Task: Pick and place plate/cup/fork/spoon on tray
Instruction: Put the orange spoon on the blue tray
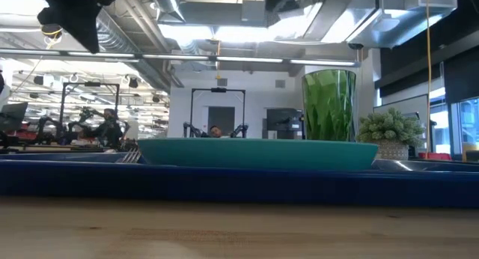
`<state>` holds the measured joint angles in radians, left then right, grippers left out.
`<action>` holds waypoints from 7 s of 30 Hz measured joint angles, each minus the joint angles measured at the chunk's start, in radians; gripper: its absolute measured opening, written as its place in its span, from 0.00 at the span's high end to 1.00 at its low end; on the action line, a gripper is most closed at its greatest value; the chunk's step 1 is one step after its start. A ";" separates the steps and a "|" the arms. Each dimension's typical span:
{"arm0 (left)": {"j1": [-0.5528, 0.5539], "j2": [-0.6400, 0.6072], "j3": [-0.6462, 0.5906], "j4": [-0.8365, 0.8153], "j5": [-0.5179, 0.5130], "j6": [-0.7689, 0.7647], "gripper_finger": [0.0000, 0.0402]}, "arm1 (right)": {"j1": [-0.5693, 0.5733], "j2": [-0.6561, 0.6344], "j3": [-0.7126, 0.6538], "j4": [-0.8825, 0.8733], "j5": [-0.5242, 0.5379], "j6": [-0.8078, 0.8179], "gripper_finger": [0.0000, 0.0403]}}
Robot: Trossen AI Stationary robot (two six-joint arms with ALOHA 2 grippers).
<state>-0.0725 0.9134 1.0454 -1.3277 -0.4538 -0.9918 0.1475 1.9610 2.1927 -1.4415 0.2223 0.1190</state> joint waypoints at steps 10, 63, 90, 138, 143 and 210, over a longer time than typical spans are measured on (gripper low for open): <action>0.248 0.023 0.000 -0.134 0.029 -0.182 0.82 | -0.106 -0.005 0.165 -0.122 0.118 0.063 0.99; 1.124 0.759 -0.001 0.479 0.168 0.345 0.82 | -0.576 -0.031 0.152 0.122 -0.356 -0.570 0.99; 1.121 0.759 -0.001 0.498 0.121 0.501 0.82 | -0.583 -0.031 0.152 0.159 -0.355 -0.571 0.99; 1.021 0.758 -0.155 0.522 0.084 0.239 0.82 | -0.583 -0.031 0.152 0.158 -0.355 -0.629 0.97; 1.023 0.758 -0.155 0.534 0.070 0.238 0.82 | -0.583 -0.031 0.152 0.158 -0.355 -0.629 0.97; 1.099 0.891 0.031 0.378 0.078 0.399 0.82 | -0.583 -0.031 0.152 0.157 -0.355 -0.629 0.97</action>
<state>1.0265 1.8042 1.0767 -0.9493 -0.3760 -0.5930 -0.4355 1.9297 2.3447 -1.2842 -0.1326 -0.5102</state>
